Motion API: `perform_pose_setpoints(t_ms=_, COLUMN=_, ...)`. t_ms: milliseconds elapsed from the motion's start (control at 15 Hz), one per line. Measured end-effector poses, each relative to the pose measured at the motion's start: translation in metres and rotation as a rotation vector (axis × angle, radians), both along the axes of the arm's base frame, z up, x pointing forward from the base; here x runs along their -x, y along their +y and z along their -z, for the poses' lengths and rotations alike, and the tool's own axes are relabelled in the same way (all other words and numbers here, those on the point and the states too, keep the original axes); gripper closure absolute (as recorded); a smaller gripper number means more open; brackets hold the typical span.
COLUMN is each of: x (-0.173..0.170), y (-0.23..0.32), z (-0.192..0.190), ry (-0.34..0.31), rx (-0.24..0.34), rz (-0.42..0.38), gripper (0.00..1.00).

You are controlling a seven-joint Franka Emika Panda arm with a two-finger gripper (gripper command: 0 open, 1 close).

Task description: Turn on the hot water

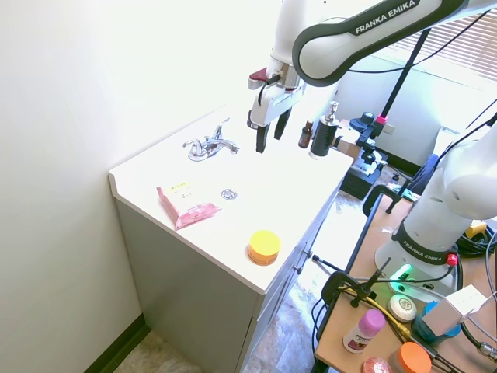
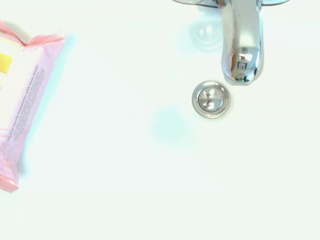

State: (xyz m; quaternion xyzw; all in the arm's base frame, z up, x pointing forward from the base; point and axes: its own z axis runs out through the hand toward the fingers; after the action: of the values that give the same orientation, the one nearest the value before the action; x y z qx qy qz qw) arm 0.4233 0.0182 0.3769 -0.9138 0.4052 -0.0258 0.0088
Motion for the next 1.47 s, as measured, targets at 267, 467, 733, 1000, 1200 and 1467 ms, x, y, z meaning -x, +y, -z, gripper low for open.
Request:
perform_pose_setpoints(t_ms=267, x=-0.018, y=0.023, z=-0.009, ry=-0.057, rx=0.022, rz=0.016, gripper=0.0)
perform_pose_setpoints(t_ms=467, x=-0.06, y=0.064, z=-0.011, ry=-0.165, rx=0.094, rz=0.073, gripper=0.0)
perform_pose_setpoints(t_ms=733, x=-0.114, y=0.063, z=0.02, ry=-0.295, rx=0.201, rz=0.117, gripper=0.0)
perform_pose_setpoints(t_ms=1000, x=-0.152, y=0.068, z=0.034, ry=-0.373, rx=0.24, rz=0.128, gripper=0.0)
perform_pose_setpoints(t_ms=1200, x=-0.165, y=0.074, z=0.045, ry=-0.377, rx=0.245, rz=0.121, gripper=0.0)
perform_pose_setpoints(t_ms=1467, x=-0.169, y=0.069, z=0.062, ry=-0.346, rx=0.245, rz=0.131, gripper=0.0)
